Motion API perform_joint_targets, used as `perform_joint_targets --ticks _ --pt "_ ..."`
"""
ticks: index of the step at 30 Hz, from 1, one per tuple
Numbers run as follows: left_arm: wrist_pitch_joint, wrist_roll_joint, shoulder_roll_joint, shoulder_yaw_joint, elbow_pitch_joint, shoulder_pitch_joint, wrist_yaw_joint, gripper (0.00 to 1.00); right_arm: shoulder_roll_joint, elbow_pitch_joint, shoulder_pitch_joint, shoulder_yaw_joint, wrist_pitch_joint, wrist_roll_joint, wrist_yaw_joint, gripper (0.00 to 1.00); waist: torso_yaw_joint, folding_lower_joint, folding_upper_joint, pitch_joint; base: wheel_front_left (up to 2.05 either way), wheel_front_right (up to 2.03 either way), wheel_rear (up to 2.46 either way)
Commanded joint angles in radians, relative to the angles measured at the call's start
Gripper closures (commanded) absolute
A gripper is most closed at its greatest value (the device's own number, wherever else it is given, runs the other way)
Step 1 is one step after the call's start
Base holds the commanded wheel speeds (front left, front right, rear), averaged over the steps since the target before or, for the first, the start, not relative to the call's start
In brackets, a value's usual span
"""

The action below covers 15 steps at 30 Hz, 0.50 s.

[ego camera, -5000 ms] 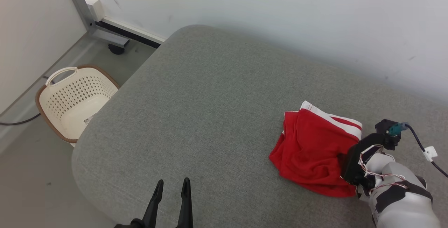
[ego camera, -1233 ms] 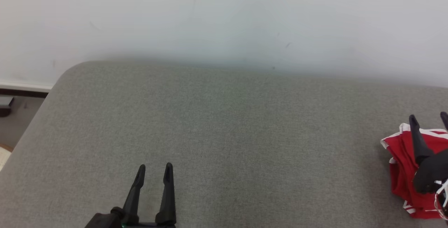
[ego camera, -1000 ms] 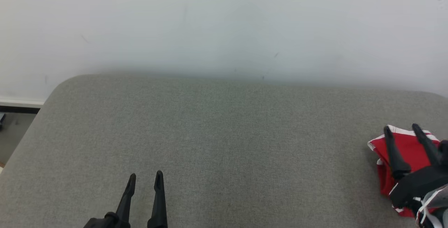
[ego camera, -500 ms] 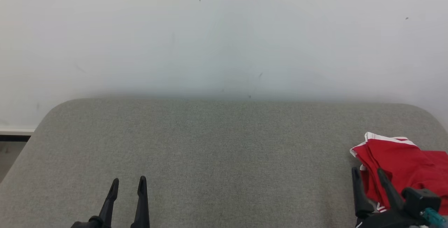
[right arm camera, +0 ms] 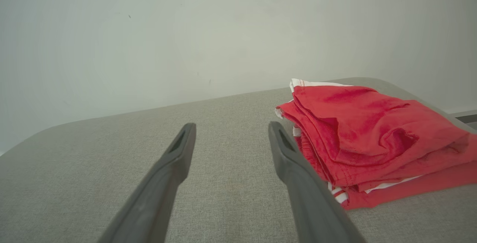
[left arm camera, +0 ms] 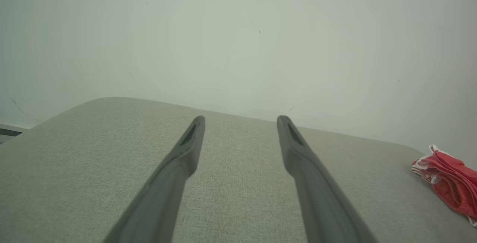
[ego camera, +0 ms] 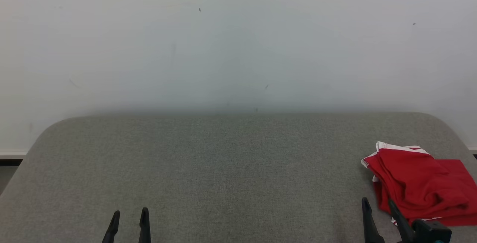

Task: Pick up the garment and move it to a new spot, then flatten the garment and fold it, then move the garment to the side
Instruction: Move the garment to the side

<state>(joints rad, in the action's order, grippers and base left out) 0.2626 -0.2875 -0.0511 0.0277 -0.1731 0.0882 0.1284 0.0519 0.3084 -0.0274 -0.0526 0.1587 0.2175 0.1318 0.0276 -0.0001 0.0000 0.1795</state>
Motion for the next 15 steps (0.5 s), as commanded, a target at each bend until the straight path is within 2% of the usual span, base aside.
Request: perform_joint_targets --ticks 1,15 --pt "0.003 0.000 0.001 -0.004 -0.003 0.016 0.002 0.00 -0.002 0.001 -0.010 0.003 0.004 -0.006 -0.003 0.00 -0.001 0.0001 0.0000 0.001 0.00 0.00 0.00" --pt "0.003 -0.037 -0.013 -0.018 -0.044 -0.008 0.003 0.00 -0.002 0.011 -0.005 0.007 0.015 0.026 -0.003 0.00 -0.004 0.0001 0.0000 -0.001 0.00 0.00 0.00"
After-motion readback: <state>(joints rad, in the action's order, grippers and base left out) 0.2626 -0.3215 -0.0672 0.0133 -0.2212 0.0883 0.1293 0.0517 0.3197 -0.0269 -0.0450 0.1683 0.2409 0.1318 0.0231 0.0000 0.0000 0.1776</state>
